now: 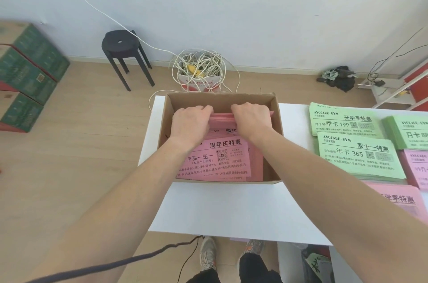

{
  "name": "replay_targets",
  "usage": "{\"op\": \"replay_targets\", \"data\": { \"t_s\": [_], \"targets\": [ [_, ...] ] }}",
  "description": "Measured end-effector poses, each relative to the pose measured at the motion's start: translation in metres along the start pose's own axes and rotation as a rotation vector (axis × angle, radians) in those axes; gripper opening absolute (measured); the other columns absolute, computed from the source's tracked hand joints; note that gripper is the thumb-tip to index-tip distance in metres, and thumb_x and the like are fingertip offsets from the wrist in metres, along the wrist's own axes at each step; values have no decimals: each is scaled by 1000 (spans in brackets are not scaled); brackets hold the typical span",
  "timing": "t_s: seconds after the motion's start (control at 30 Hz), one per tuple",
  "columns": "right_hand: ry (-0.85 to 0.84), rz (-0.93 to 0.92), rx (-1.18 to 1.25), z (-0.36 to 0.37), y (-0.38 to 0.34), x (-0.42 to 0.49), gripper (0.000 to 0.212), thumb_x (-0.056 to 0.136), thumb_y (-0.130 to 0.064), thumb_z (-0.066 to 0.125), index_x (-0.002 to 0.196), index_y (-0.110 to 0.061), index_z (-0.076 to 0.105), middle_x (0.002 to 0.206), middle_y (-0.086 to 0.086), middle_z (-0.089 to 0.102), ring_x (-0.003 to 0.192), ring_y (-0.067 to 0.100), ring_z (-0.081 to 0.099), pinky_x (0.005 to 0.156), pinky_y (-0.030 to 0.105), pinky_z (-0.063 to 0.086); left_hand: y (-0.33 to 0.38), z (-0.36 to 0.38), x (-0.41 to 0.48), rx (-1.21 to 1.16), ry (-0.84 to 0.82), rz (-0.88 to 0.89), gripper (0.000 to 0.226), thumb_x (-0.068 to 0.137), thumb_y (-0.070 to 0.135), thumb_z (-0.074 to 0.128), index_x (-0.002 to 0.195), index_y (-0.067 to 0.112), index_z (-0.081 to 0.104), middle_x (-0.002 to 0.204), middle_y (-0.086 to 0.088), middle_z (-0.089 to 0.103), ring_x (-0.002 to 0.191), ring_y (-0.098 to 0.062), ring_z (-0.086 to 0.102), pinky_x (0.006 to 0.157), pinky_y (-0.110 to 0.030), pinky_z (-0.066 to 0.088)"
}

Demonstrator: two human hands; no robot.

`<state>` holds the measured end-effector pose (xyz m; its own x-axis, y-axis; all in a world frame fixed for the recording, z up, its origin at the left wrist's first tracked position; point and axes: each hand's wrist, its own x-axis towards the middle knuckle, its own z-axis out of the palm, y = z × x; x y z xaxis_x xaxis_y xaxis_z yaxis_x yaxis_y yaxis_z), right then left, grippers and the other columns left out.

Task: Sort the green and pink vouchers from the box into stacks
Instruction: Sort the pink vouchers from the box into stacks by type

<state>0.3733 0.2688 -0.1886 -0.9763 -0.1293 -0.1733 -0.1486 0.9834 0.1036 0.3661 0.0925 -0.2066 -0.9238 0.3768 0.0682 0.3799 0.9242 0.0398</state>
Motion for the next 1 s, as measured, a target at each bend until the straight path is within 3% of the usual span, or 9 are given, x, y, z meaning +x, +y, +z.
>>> {"op": "replay_targets", "data": {
  "t_s": [0.2,0.47,0.67,0.83,1.0],
  "targets": [
    [-4,-51,41,7,4,-1,22,88,-14,67,108,-21,59,104,3,71,99,32,68,65,36,39,-9,0,-2,-3,-23,-51,31,88,10,53,111,28,64,93,2,68,90,-27,66,61,-31,40],
    [159,-58,38,-41,15,-21,22,91,-17,56,112,-26,58,102,1,70,95,31,67,65,34,36,-12,-52,-7,-76,112,-34,29,92,20,57,115,36,65,98,6,72,94,-24,67,66,-32,39],
    [236,-9,7,-88,20,-64,22,93,-15,51,109,-28,58,101,2,70,95,33,66,65,34,37,0,-103,-27,-77,184,32,22,89,17,58,104,32,65,89,6,71,87,-25,67,60,-31,43],
    [294,29,-7,-105,26,-111,18,93,-18,51,107,-27,57,101,4,69,94,32,66,65,34,35,25,-139,-58,-84,248,82,17,91,19,55,99,30,65,87,5,70,87,-26,65,60,-31,36],
    [333,46,-11,-108,37,-162,10,95,-31,57,104,-28,56,97,1,68,88,31,64,63,33,33,57,-156,-95,-90,260,110,19,93,23,55,104,34,65,93,6,71,92,-26,66,62,-32,35]
  ]
}}
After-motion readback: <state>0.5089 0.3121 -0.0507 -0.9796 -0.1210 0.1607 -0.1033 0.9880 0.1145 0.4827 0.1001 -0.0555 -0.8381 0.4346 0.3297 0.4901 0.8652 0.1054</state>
